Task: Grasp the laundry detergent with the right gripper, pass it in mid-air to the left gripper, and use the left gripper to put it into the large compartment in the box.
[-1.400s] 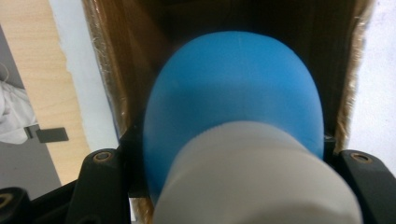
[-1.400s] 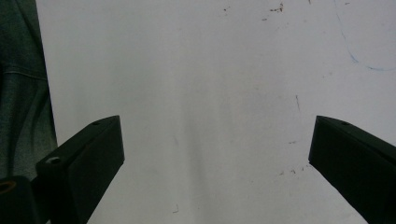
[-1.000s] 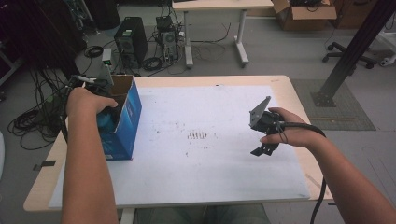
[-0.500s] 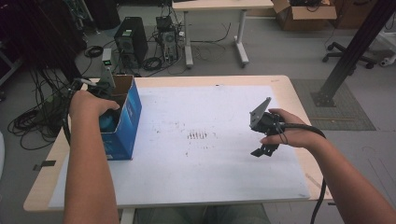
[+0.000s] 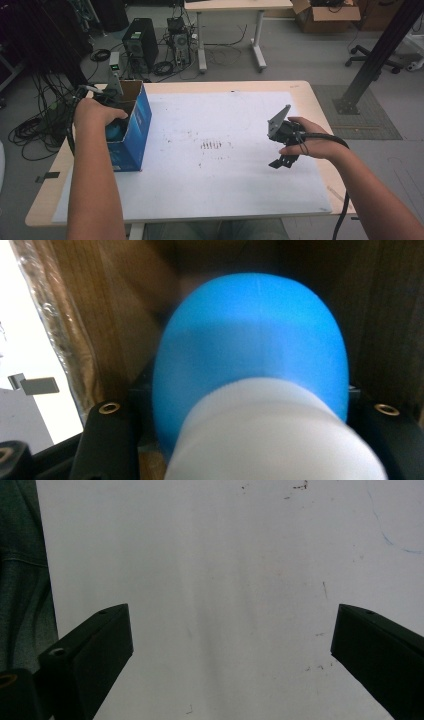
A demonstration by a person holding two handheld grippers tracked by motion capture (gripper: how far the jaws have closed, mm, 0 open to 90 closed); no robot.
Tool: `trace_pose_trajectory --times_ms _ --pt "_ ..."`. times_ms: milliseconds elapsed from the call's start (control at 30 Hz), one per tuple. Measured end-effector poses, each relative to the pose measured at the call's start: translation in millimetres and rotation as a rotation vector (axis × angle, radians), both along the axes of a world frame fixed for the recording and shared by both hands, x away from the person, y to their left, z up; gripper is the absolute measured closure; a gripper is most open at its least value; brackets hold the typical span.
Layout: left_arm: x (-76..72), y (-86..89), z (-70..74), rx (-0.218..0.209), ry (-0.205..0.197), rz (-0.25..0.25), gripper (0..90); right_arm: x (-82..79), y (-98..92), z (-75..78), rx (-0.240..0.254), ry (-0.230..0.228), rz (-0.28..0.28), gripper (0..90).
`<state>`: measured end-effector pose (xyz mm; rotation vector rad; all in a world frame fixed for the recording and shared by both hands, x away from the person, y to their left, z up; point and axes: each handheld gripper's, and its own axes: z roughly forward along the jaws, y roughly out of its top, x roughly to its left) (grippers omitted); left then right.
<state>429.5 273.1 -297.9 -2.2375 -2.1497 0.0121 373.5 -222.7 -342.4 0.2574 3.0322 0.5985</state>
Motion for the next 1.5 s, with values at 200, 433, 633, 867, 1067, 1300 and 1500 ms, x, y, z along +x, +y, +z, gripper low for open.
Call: trace_pose_trajectory --times_ms 200,433,633,867,1067,1300,1500 --pt "-0.5 -0.4 -0.1 0.002 -0.002 0.003 38.6 -0.9 -1.2 -0.9 0.0 0.001 -0.001 3.3" --pt "-1.5 -1.5 0.2 0.009 -0.004 0.007 38.1 -1.7 -2.8 -0.4 0.004 -0.001 -0.003 3.2" --pt "-3.6 -1.7 4.8 0.015 -0.007 0.015 35.2 -2.6 -3.1 -0.3 0.01 -0.005 -0.002 3.2" --pt "-6.1 -2.4 10.3 0.018 -0.021 0.021 33.1 -3.6 -3.3 -1.3 0.013 -0.007 0.001 3.2" --pt "-7.1 -4.2 13.1 0.019 -0.027 0.017 31.7 -4.3 -4.4 -0.2 0.014 -0.008 0.0 3.2" --pt "-8.8 -5.7 18.6 0.038 -0.033 0.013 26.3 -4.9 -4.2 0.4 0.021 -0.004 0.003 3.3" --pt "-13.0 -4.9 27.1 0.04 -0.043 0.015 23.1 -5.4 -2.8 3.4 0.021 -0.009 0.006 3.3"
